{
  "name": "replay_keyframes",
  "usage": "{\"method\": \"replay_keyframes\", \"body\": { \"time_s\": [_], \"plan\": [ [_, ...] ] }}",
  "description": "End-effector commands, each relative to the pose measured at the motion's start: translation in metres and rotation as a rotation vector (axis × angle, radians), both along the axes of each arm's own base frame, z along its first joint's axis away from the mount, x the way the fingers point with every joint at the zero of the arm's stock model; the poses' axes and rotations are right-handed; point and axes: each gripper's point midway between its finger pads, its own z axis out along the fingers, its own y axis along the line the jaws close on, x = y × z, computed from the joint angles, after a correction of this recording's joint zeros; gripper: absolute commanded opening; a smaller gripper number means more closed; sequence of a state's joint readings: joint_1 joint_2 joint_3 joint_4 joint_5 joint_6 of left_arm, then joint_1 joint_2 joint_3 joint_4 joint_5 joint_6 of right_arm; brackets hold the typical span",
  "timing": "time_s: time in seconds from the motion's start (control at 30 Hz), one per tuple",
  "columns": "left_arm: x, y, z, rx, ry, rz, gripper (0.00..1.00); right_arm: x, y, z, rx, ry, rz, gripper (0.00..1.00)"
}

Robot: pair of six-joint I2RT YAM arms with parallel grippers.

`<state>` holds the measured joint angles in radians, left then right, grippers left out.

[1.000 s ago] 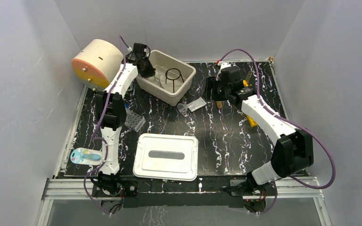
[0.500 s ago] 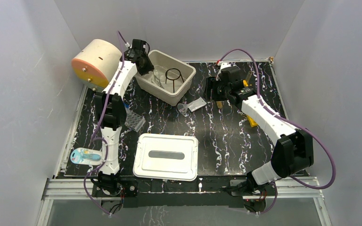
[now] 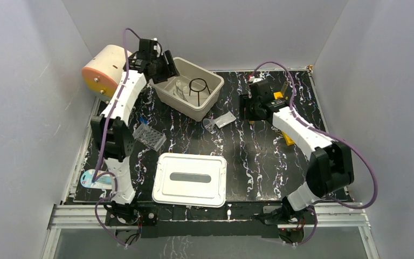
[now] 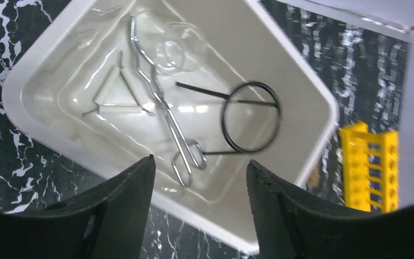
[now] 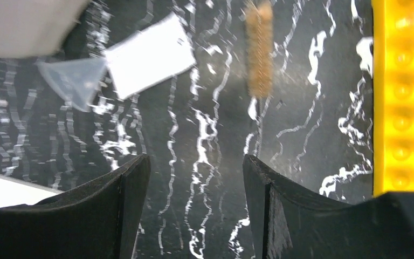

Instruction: Organize the chemistry lab equipment

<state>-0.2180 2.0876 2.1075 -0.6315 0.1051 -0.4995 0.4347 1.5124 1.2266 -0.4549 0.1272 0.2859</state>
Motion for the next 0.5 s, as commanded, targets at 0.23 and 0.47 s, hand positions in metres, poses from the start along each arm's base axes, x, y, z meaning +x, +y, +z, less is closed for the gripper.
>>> {"method": "replay_keyframes", "body": {
  "time_s": [0.23, 0.47],
  "plan": [
    [-0.087, 0.004, 0.098, -0.029, -0.246, -0.162, 0.97, -0.017, -0.061, -0.094, -0.212, 0.298, -0.191, 0.68],
    [-0.103, 0.008, 0.097, -0.022, -0.254, -0.179, 0.98, -0.009, -0.058, -0.118, -0.189, 0.35, -0.147, 0.55]
  ]
}}
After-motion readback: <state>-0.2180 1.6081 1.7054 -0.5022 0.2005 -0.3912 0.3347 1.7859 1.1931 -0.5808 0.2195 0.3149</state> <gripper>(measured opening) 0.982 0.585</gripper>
